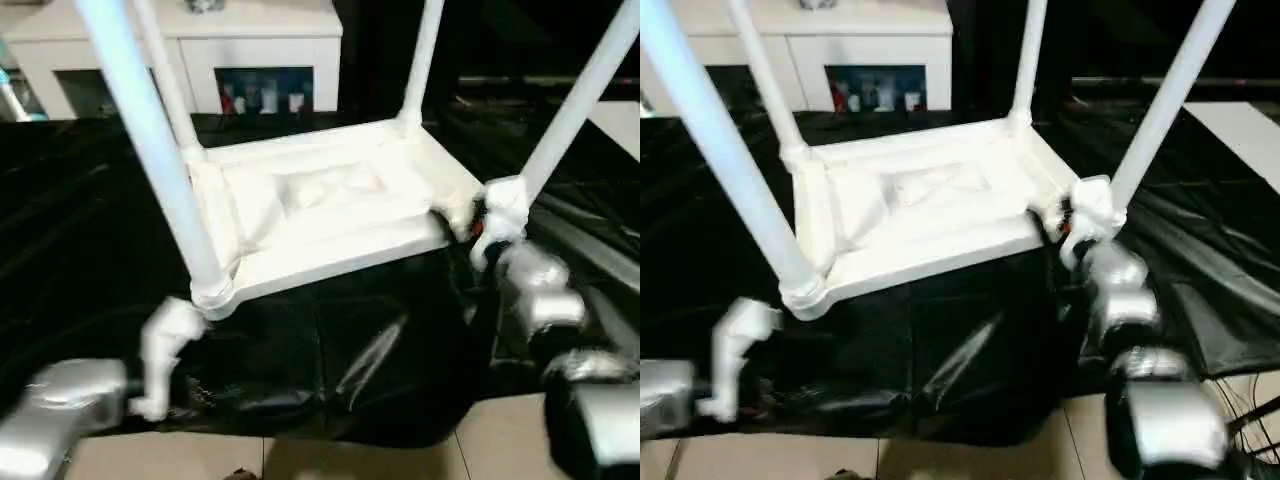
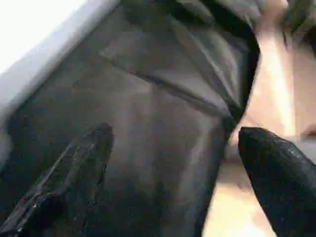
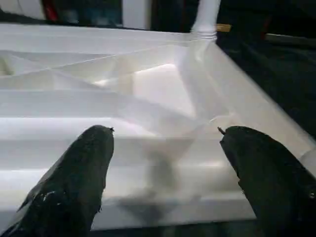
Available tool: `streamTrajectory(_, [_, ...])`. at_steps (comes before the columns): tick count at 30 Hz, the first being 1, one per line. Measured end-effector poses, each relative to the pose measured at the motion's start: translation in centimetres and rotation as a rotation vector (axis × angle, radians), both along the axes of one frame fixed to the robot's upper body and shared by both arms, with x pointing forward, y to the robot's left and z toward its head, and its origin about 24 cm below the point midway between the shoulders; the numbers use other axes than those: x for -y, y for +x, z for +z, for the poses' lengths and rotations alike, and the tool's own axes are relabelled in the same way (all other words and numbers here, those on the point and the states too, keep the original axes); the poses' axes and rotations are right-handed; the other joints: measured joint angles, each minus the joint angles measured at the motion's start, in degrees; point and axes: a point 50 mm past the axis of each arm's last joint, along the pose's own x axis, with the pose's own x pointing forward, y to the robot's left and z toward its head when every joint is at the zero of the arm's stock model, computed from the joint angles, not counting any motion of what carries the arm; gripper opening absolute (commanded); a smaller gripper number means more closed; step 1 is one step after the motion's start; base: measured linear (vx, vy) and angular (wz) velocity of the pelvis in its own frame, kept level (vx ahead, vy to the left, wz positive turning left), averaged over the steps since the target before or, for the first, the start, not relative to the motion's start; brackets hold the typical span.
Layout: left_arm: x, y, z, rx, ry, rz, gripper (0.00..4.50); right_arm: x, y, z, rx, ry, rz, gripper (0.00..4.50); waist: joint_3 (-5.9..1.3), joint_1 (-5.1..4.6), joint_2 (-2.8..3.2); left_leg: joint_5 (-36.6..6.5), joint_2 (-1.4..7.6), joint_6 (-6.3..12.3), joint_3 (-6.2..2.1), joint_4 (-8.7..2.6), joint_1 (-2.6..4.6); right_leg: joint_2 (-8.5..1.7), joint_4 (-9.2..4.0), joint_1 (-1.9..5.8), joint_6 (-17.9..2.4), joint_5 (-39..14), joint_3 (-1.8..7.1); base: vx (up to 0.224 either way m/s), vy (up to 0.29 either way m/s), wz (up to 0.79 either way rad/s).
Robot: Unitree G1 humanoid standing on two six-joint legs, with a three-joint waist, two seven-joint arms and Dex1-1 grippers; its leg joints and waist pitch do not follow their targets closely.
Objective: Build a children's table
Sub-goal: Rotate table base
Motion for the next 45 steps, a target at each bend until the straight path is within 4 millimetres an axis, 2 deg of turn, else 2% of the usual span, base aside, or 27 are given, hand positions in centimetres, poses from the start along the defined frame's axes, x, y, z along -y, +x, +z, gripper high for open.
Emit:
streamTrajectory(3, [-2.7, 0.3, 1.0, 0.023, 0.002, 0.102, 4.46, 0.2, -1.2, -1.7, -0.027, 0.007, -0.043, 3.93, 0.01, -0.04, 0.01, 0.0, -0.03, 0.0, 0.0, 0.01, 0.04, -0.01, 0.04, 0.03, 0.0, 0.0, 0.08, 0.0, 0.0, 0.0])
streamTrajectory(4, [-3.4, 0.3, 1.3, 0.028, 0.0, 0.125, 4.5, 0.5, -1.4, -2.0, -0.029, 0.007, -0.061, 4.21, 0.01, -0.06, 0.01, 0.0, -0.04, 0.0, 0.0, 0.01, 0.05, -0.01, 0.03, 0.03, 0.0, 0.0, 0.09, 0.0, 0.0, 0.0])
streamTrajectory(6, [-4.3, 0.4, 1.8, 0.044, -0.012, 0.161, 4.5, 0.9, -2.0, -2.4, -0.02, 0.018, -0.103, 4.28, 0.0, -0.2, 0.0, 0.0, -0.04, 0.0, -0.01, 0.01, 0.12, -0.01, 0.04, 0.08, 0.0, 0.0, 0.08, 0.0, 0.0, 0.0])
streamTrajectory(11, [-5.7, 1.5, 3.4, 0.11, -0.067, 0.219, 4.5, 1.8, -3.1, -3.2, -0.021, 0.031, -0.179, 4.43, -0.01, -0.38, -0.01, 0.0, -0.03, -0.02, -0.01, -0.02, 0.34, 0.02, 0.13, 0.16, 0.0, 0.0, 0.1, 0.0, 0.0, 0.0])
streamTrajectory(16, [-5.9, 2.7, 4.7, 0.162, -0.129, 0.215, 4.5, 2.4, -3.3, -3.6, -0.048, -0.005, -0.243, 4.43, 0.0, -0.49, -0.03, 0.0, -0.03, -0.03, -0.01, -0.02, 0.46, 0.02, 0.17, 0.21, 0.0, 0.0, 0.11, 0.0, 0.0, 0.0])
streamTrajectory(20, [-4.8, 4.1, 6.3, 0.238, -0.219, 0.18, 4.5, 2.8, -3.2, -3.5, -0.06, -0.026, -0.274, 4.43, -0.01, -0.45, -0.05, 0.0, -0.04, -0.05, 0.01, -0.02, 0.55, 0.01, 0.23, 0.26, 0.0, 0.0, 0.12, 0.0, 0.0, 0.0])
streamTrajectory(25, [-3.4, 5.7, 6.4, 0.273, -0.266, 0.158, 4.5, 2.6, -2.9, -3.9, -0.106, -0.033, -0.269, 4.43, 0.01, -0.31, -0.08, 0.0, -0.05, -0.06, 0.02, 0.0, 0.54, 0.0, 0.23, 0.3, 0.0, 0.0, 0.12, 0.0, 0.0, 0.0])
streamTrajectory(30, [-0.5, 7.5, 6.1, 0.285, -0.276, 0.127, 4.5, 0.6, -2.0, -3.6, -0.133, -0.055, -0.145, 4.43, 0.01, -0.43, -0.18, 0.0, -0.04, -0.06, 0.02, -0.01, 0.56, -0.01, 0.21, 0.34, 0.0, 0.0, 0.11, 0.0, 0.0, 0.0])
streamTrajectory(36, [1.9, 7.0, 7.0, 0.267, -0.333, -0.004, 4.5, 0.2, -1.8, -4.1, -0.174, -0.055, -0.121, 4.43, 0.16, -0.22, -0.46, 0.0, -0.04, -0.06, 0.05, -0.01, 0.39, -0.03, 0.12, 0.27, 0.0, -0.1, 0.07, 0.0, 0.0, 0.0])
streamTrajectory(38, [2.7, 6.7, 7.4, 0.256, -0.353, -0.054, 4.5, 0.4, -1.6, -3.9, -0.175, -0.067, -0.121, 4.43, 0.33, -0.21, -0.73, 0.0, -0.03, -0.06, 0.05, 0.0, 0.42, -0.03, 0.21, 0.26, 0.0, -0.1, 0.07, 0.0, 0.0, 0.0])
streamTrajectory(41, [4.9, 5.8, 8.4, 0.247, -0.374, -0.173, 4.5, 0.8, -1.3, -3.6, -0.19, -0.095, -0.12, 4.43, 0.53, -0.24, -1.21, 0.1, -0.01, -0.13, 0.04, 0.04, 0.44, -0.02, 0.29, 0.26, 0.0, -0.1, 0.07, 0.0, 0.0, 0.0])
streamTrajectory(45, [7.4, 4.6, 9.3, 0.245, -0.401, -0.317, 4.5, 0.3, -0.9, -3.2, -0.185, -0.104, -0.088, 4.43, 0.53, -0.76, -1.25, 0.1, -0.01, -0.13, 0.07, 0.05, 0.53, 0.0, 0.37, 0.26, 0.0, -0.1, 0.13, 0.0, 0.0, 0.0])
